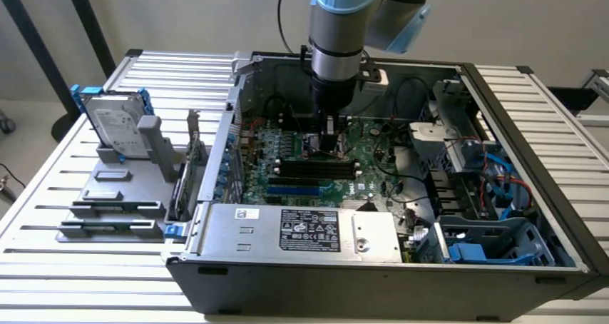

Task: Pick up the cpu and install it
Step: 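Place the cpu into insertion slot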

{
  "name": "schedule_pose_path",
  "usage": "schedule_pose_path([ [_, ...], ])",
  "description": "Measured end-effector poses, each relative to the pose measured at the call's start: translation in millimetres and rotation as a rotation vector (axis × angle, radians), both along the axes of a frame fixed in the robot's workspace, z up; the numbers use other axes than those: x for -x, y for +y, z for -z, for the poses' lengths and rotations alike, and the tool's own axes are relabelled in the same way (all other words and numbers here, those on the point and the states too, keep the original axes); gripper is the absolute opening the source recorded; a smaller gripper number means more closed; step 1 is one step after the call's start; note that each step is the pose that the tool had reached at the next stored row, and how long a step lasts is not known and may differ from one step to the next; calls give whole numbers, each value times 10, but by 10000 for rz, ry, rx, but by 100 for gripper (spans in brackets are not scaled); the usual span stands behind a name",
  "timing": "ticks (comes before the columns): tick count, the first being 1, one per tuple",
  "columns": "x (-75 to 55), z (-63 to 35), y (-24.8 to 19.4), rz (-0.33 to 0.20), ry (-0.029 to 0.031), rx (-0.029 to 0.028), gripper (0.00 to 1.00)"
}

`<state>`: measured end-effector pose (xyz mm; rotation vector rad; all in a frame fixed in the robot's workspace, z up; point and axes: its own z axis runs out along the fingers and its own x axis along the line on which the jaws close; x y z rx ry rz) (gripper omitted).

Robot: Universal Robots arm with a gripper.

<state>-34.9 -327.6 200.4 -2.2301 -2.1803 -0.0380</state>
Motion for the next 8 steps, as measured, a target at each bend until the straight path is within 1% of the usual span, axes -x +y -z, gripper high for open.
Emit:
schedule_pose_path([
  [8,-1,13,20,-1,1,-3,55],
])
